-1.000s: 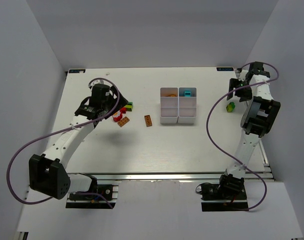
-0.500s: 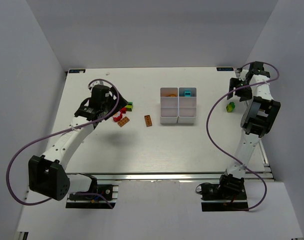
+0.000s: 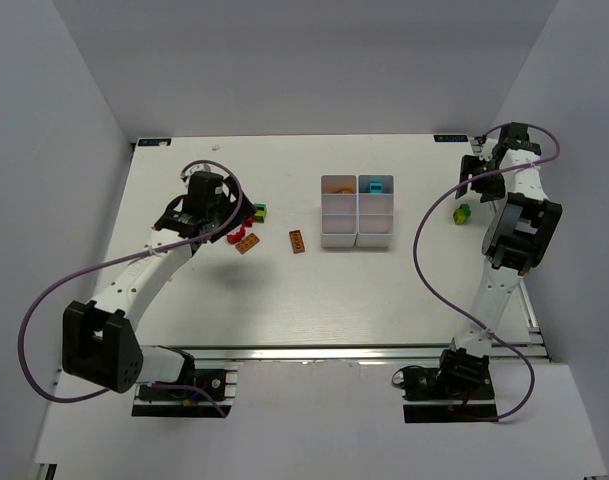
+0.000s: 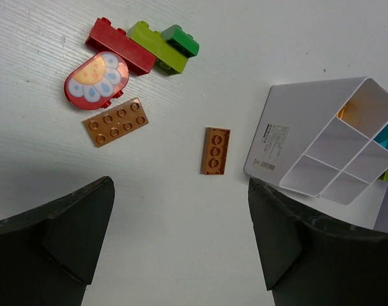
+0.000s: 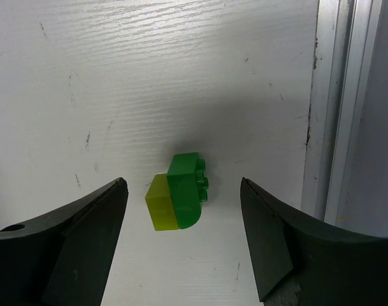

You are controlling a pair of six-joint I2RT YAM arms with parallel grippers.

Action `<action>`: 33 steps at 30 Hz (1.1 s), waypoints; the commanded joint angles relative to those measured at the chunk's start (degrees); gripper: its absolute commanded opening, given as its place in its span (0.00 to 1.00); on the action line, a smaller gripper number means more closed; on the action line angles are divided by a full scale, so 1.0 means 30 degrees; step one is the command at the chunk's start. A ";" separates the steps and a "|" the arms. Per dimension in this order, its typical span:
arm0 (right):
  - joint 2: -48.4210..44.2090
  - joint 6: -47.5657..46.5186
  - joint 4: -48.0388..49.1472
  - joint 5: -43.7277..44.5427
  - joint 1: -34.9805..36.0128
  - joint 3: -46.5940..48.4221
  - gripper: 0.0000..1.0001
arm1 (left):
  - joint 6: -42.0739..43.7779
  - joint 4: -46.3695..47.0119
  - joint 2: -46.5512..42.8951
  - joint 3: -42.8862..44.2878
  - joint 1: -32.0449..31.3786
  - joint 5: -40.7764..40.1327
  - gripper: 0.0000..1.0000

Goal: Sort the legos into containers by color

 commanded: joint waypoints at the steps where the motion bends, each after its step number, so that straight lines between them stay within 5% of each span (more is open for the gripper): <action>1: -0.0652 0.0754 0.0365 0.0707 0.0005 -0.0061 0.76 | 0.0215 0.0123 -0.0096 -0.0226 -0.0008 -0.0058 0.95; 13: -0.1178 0.5350 0.1069 0.2086 0.0180 -0.2050 0.81 | 0.0011 -0.0024 0.0050 -0.0284 -0.0008 -0.0175 0.95; 20: -0.0535 0.5416 0.1538 0.1646 0.0239 -0.1088 0.79 | -0.0225 -0.0375 -0.0125 -0.0372 -0.0008 -0.0234 0.95; 30: -0.0122 0.4274 0.1479 0.1001 0.0414 -0.1670 0.53 | -0.0342 -0.0844 -0.0155 -0.0285 -0.0008 -0.0585 0.95; 33: -0.0270 0.4009 0.1567 0.1118 0.0415 -0.2023 0.53 | -0.0284 -0.0844 -0.0067 -0.0256 -0.0008 -0.0527 0.95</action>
